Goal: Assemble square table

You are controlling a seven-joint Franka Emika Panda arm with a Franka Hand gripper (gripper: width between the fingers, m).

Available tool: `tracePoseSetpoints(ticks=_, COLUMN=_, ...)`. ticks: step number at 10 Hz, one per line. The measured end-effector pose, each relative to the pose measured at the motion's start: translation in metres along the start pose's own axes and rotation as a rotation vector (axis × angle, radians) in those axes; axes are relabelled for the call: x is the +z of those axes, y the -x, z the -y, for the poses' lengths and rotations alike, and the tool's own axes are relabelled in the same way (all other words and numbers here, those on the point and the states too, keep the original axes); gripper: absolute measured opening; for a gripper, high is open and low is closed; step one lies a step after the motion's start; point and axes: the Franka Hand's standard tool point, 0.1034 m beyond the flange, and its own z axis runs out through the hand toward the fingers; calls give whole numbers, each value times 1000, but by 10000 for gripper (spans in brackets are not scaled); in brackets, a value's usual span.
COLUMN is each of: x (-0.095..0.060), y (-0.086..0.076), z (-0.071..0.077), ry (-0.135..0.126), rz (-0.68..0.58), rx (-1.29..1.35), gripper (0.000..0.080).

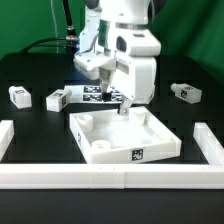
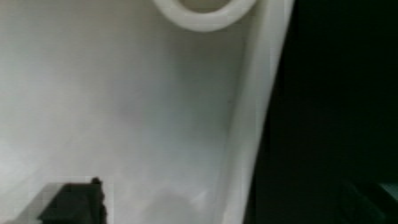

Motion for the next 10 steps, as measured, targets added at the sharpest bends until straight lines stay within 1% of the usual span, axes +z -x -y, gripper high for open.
tracePoseSetpoints(ticks=2, x=14, y=8, z=4, ry=-17, rz=-9, rx=11, gripper=650)
tracePoseSetpoints(ticks=3, x=19, y=5, z=4, ry=-21, rz=-13, rx=44, gripper=650)
tracePoseSetpoints(ticks=4, x=20, y=-1, z=2, ry=-18, rz=-13, rx=82, gripper=650)
tracePoseSetpoints(ticks=5, x=20, y=0, z=2, ry=-19, rz=-13, rx=71, gripper=650)
tracePoseSetpoints(ticks=6, x=20, y=1, z=3, ry=-20, rz=-14, rx=74, gripper=516)
tracePoseSetpoints(ticks=7, x=20, y=1, z=3, ry=-20, rz=-14, rx=74, gripper=516)
tracePoseSetpoints(ticks=8, x=20, y=1, z=3, ry=-20, rz=-14, rx=74, gripper=378)
tracePoseSetpoints(ticks=9, x=20, y=1, z=3, ry=-20, rz=-14, rx=74, gripper=211)
tracePoseSetpoints(ticks=10, x=21, y=1, z=3, ry=-21, rz=-14, rx=74, gripper=211)
